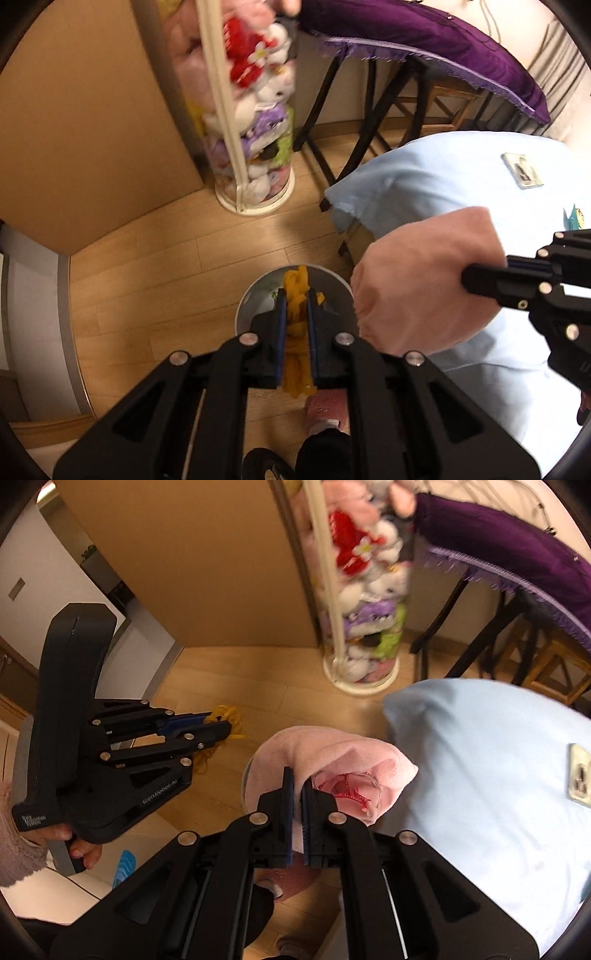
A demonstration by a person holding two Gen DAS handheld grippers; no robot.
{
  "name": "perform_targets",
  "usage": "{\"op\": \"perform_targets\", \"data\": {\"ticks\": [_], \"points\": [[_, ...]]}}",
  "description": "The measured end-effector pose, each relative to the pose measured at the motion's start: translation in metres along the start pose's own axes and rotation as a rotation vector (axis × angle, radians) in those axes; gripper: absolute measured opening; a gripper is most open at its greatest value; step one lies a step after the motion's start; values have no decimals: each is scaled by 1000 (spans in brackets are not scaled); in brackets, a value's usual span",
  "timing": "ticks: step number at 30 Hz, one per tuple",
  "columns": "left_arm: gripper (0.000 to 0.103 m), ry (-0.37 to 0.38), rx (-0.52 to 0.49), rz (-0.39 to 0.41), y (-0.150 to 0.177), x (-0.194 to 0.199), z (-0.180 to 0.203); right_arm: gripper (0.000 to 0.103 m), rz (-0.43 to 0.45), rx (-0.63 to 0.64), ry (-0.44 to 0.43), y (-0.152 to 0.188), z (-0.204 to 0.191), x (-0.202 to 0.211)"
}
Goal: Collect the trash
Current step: 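Open both tools to drop the string and cloth into the bin, then return both tools over the bed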
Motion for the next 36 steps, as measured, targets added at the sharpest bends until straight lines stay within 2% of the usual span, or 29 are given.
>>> {"op": "perform_targets", "data": {"ticks": [3, 4, 5, 6, 8, 9, 17, 23, 28, 36], "points": [[15, 19, 15, -8, 4, -12, -10, 16, -37, -22, -19, -10, -10, -22], [17, 32, 17, -21, 5, -16, -12, 27, -43, -25, -15, -12, -12, -26], [26, 45, 19, -36, 5, -19, -14, 35, -44, -25, -5, -14, -14, -30], [42, 49, 21, -50, 6, -22, -15, 37, -42, -23, 2, -15, -18, -32], [58, 55, 26, -34, 6, -23, -17, 37, -50, -21, 7, -17, -20, -35], [63, 55, 24, -20, 7, -22, -17, 37, -55, -21, 10, -17, -19, -37], [65, 17, -38, 2, 2, -16, -11, 37, -75, -44, 40, -15, -11, -35], [65, 19, -83, 3, -11, -4, 3, 37, -50, -126, 81, -6, 7, -9], [65, 51, -175, 29, -25, 10, 39, 37, -24, -238, 143, 18, 29, 22], [65, 119, -421, 82, -27, 30, 131, 37, 30, -449, 276, 85, 69, 89]]}}
Point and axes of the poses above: each gripper's, at about its wrist camera, not at the fingertips, and x roughly against the way its jaws point, z to its right, y to its underside, the point moved 4 cm from there along -x, roughly the way its jaws point, and after that the axes turned 12 degrees about x, right-handed, at the moved point
